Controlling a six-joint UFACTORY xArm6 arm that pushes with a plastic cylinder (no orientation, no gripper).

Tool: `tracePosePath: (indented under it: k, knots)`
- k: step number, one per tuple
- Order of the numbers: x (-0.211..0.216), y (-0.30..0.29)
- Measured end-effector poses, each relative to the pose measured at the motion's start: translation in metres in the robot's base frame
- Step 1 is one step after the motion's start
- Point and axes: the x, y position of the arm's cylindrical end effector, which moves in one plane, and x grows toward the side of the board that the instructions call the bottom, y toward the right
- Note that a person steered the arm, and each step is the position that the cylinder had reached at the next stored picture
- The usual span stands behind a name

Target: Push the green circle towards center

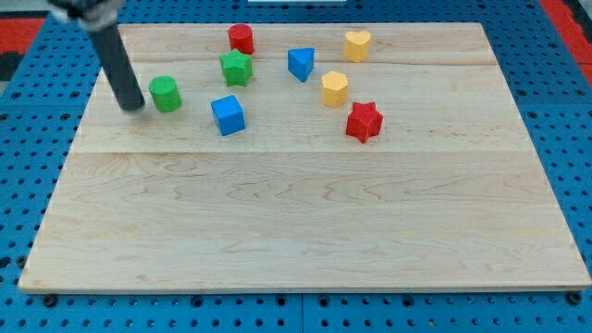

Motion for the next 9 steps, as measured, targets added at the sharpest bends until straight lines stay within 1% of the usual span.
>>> tracePosePath:
  k: [1,2,3,4,5,6,7,8,9]
  knots:
    - [0.033,-0.008]
    - [-0.020,-0.059]
    - [-0.086,-0.063]
    - [-0.112,-0.026]
    - [-0.096,0.016]
    - [-0.027,0.016]
    - [0.028,0.036]
    - [0.060,0.095]
    - [0.082,0.159]
